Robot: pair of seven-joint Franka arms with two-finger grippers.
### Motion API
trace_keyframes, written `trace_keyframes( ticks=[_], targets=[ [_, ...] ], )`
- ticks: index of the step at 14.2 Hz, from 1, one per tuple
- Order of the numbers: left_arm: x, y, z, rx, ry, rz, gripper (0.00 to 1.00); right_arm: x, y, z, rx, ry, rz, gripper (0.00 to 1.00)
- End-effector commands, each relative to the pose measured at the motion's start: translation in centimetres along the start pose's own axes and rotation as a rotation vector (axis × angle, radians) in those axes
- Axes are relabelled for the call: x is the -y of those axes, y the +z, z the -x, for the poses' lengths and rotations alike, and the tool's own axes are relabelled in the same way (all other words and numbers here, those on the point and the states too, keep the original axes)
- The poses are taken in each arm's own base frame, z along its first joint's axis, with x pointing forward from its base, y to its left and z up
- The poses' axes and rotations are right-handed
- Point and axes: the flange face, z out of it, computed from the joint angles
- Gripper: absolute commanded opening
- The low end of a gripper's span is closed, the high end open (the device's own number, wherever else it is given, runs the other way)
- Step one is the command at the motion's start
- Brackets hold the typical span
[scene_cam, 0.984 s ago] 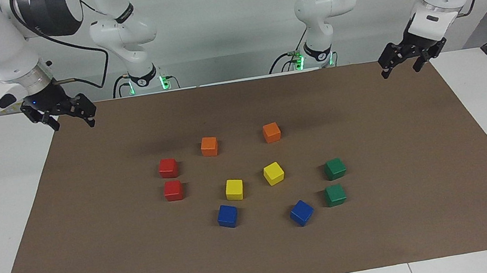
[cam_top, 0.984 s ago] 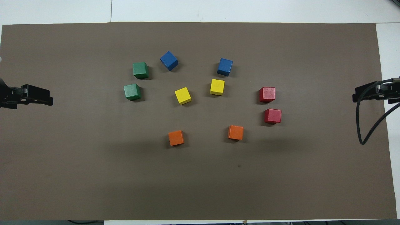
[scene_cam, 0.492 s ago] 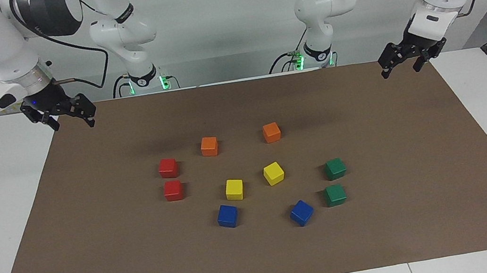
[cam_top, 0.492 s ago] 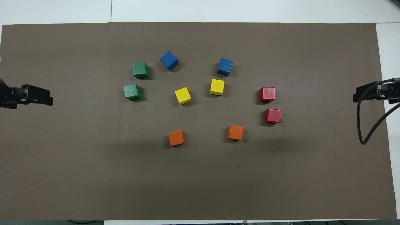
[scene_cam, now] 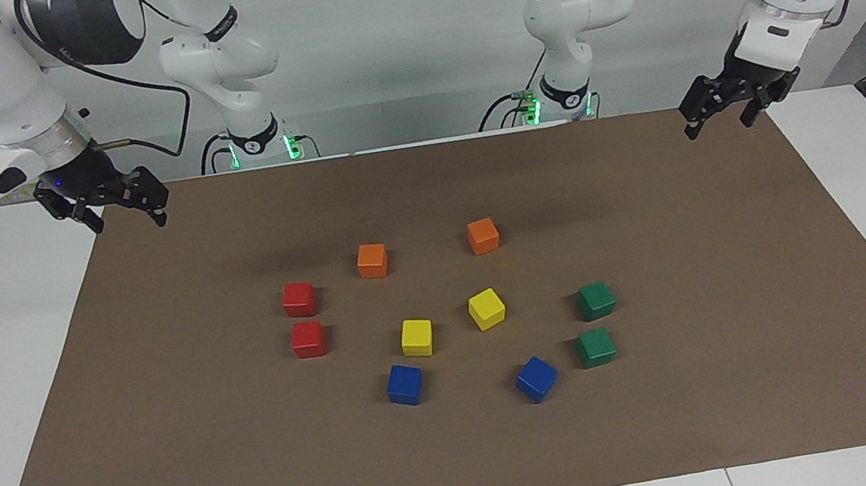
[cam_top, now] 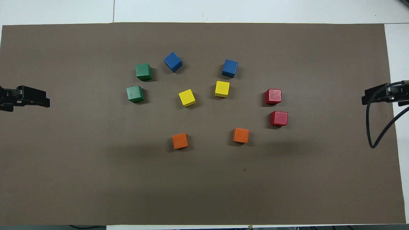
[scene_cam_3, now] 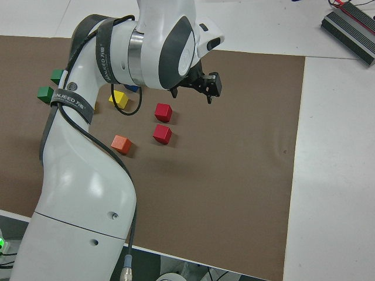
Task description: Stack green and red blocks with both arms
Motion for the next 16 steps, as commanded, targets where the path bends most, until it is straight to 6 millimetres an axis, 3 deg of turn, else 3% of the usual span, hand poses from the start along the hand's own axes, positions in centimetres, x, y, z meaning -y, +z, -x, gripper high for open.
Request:
trace_keyframes(
  ticks=[1, 5, 7, 9, 12, 14, 16],
  targets=[
    [0.5, -0.2, 0.7, -0.021, 0.003, -0.015, 1.0, -0.4, 0.0, 0.1, -0.006, -0.012, -0.003, 1.0],
    [0.0, -0.2, 0.6, -0.03, -0.004, -0.015, 1.0, 0.6, 0.6, -0.1, -0.017, -0.005, -0.002, 1.0],
    [-1.9, 0.5, 0.1, -0.07, -0.107, 0.0, 1.0, 2.0, 1.5, 0.3, -0.028, 0.031, -0.003, 1.0],
    [-9.2, 2.9, -0.1, -0.117, -0.151, 0.028, 1.0, 6.9, 2.4, 0.6, -0.052, 0.054, -0.005, 1.0],
    [-14.7, 7.9, -1.4, -0.095, -0.133, 0.038, 1.0, 12.7, 5.1, 0.0, -0.089, 0.148, -0.021, 1.0],
    [-17.7, 12.6, -3.1, -0.096, -0.132, 0.046, 1.0, 14.4, 7.6, -0.5, -0.091, 0.16, -0.029, 1.0],
    [-18.4, 16.3, -3.8, -0.101, -0.112, 0.045, 1.0, 14.6, 10.2, -1.0, -0.079, 0.168, -0.038, 1.0]
  ],
)
